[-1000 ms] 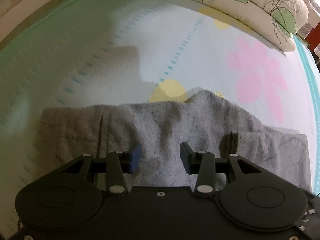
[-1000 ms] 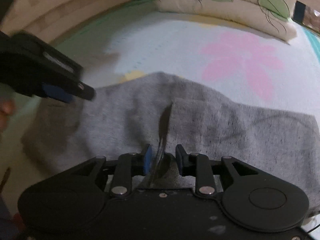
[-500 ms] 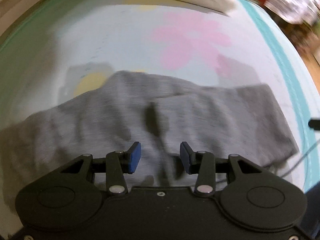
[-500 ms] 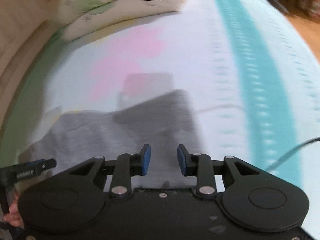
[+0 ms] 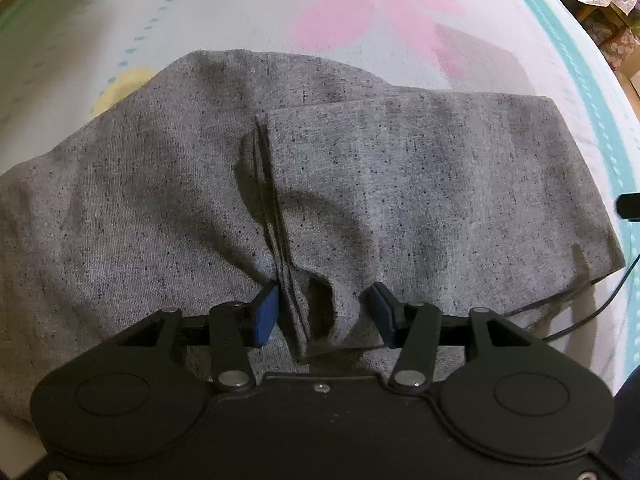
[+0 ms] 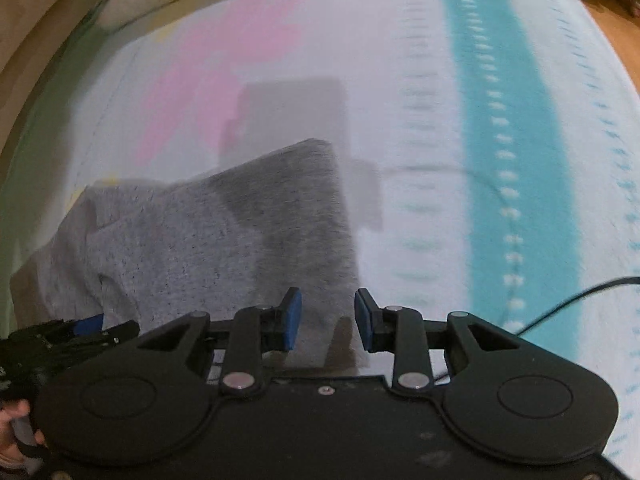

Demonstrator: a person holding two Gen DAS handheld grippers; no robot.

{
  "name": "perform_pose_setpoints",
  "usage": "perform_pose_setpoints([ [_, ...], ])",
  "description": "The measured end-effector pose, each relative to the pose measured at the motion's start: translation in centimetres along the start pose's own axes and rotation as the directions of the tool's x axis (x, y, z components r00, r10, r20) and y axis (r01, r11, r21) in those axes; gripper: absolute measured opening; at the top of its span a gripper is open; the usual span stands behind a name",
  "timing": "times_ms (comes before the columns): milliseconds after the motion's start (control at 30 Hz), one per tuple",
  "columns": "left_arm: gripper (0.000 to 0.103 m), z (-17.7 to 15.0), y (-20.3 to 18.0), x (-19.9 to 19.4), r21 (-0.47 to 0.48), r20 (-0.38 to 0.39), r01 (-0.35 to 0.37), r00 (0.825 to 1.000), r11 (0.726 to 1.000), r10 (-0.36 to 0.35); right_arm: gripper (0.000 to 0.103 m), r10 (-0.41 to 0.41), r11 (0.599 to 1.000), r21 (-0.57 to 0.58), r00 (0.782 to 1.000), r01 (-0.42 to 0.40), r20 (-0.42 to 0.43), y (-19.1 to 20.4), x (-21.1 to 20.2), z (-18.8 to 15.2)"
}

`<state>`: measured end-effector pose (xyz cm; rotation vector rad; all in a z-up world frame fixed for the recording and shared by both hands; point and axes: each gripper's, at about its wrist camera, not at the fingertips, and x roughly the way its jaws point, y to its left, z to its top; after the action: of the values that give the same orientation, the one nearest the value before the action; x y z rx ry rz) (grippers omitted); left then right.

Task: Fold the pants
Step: 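Open the right gripper and release the folded edge, then move the left gripper to the pants edge and close on it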

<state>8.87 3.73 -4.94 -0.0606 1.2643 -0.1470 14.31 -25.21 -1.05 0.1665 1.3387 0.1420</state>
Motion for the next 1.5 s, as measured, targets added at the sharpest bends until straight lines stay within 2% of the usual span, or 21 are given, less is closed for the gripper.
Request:
perform_pose_setpoints([
  [100, 0.059, -0.5, -0.2, -0.1, 0.017, 0.02, -0.011, 1.0, 1.0, 0.01, 0.03, -0.021, 0.998, -0.055, 0.997, 0.017, -0.079, 0.6, 2.0, 0.2],
  [200, 0.059, -0.9, -0.6, -0.2, 0.03, 0.03, -0.023, 0.999, 0.999, 0.022, 0.033, -0.124, 0.991, -0.063, 0.975, 0.114, -0.183, -0.4, 4.6, 0.2],
  [333, 0.059, -1.5, -0.8, -0.4, 0.034, 0.031, -0.02, 0.999, 0.999, 0.019, 0.032, -0.073, 0.996, 0.034, 0.976, 0.081, -0.205, -2.1, 4.7, 0.4],
  [433, 0.059, -1.8, -0.9, -0.6, 0.028, 0.025, -0.01, 1.0, 1.0, 0.009, 0.032, -0.113, 0.993, 0.017, 0.981, 0.117, -0.16, -1.6, 3.5, 0.4],
  [533, 0.059, -2.2, -0.4, -1.3, -0.005, 0.011, 0.006, 1.0, 1.0, -0.006, 0.032, -0.139, 0.99, 0.02, 0.989, 0.14, -0.043, -0.5, 1.4, 0.5],
  [633, 0.059, -2.6, 0.5, -1.8, -0.024, -0.008, 0.011, 1.0, 1.0, -0.011, 0.032, -0.093, 0.994, 0.059, 0.993, 0.089, 0.067, 0.8, 0.3, 0.4],
  [700, 0.059, -3.1, 1.3, -1.9, -0.041, -0.026, 0.01, 1.0, 0.999, -0.011, 0.032, -0.074, 0.995, 0.074, 0.991, 0.066, 0.108, 1.8, 0.7, 0.7],
  [767, 0.059, -3.7, 2.1, -1.8, -0.071, -0.054, 0.01, 0.998, 0.997, -0.014, 0.032, -0.074, 0.994, 0.091, 0.988, 0.062, 0.134, 2.7, 1.5, 0.8],
  [833, 0.056, -4.7, 2.5, -1.7, -0.071, -0.073, -0.019, 0.997, 0.997, 0.014, 0.032, -0.07, 0.993, 0.1, 0.986, 0.055, 0.154, 3.3, 2.7, 0.7],
  [933, 0.056, -5.9, 2.5, -2.9, -0.047, -0.043, -0.045, 0.998, 0.998, 0.043, 0.032, -0.047, 0.993, 0.115, 0.987, 0.03, 0.151, 3.1, 3.8, 0.5],
  [1000, 0.056, -6.5, 2.8, -4.1, -0.058, -0.021, -0.045, 0.999, 0.997, 0.044, 0.032, -0.012, 0.994, 0.111, 0.987, -0.006, 0.163, 2.8, 3.7, 0.5],
  [1067, 0.056, -6.6, 3.6, -5.4, -0.087, 0.01, -0.062, 0.998, 0.994, 0.063, 0.032, -0.017, 0.993, 0.114, 0.982, -0.005, 0.187, 2.4, 3.5, 0.5],
  [1167, 0.056, -5.7, 4.8, -7.0, -0.15, 0.047, -0.135, 0.989, 0.979, 0.143, 0.033, 0.013, 0.992, 0.122, 0.977, -0.04, 0.211, 2.1, 3.6, 0.5],
  [1267, 0.057, -4.3, 7.4, -8.7, -0.223, 0.067, -0.196, 0.974, 0.955, 0.215, 0.033, 0.017, 0.994, 0.103, 0.976, -0.04, 0.218, 2.2, 3.7, 0.4],
  [1400, 0.057, -3.0, 11.0, -11.9, -0.302, 0.086, -0.286, 0.942, 0.909, 0.325, 0.033, 0.027, 0.997, 0.067, 0.979, -0.042, 0.204, 3.2, 4.3, 0.4],
  [1467, 0.057, -2.4, 12.5, -13.1, -0.314, 0.1, -0.324, 0.924, 0.892, 0.37, 0.033, 0.029, 0.998, 0.054, 0.981, -0.04, 0.193, 3.5, 4.6, 0.5],
  [1500, 0.061, -2.0, 13.4, -13.3, -0.314, 0.102, -0.338, 0.917, 0.887, 0.385, 0.033, 0.024, 0.998, 0.048, 0.982, -0.034, 0.189, 3.6, 4.7, 0.5],
])
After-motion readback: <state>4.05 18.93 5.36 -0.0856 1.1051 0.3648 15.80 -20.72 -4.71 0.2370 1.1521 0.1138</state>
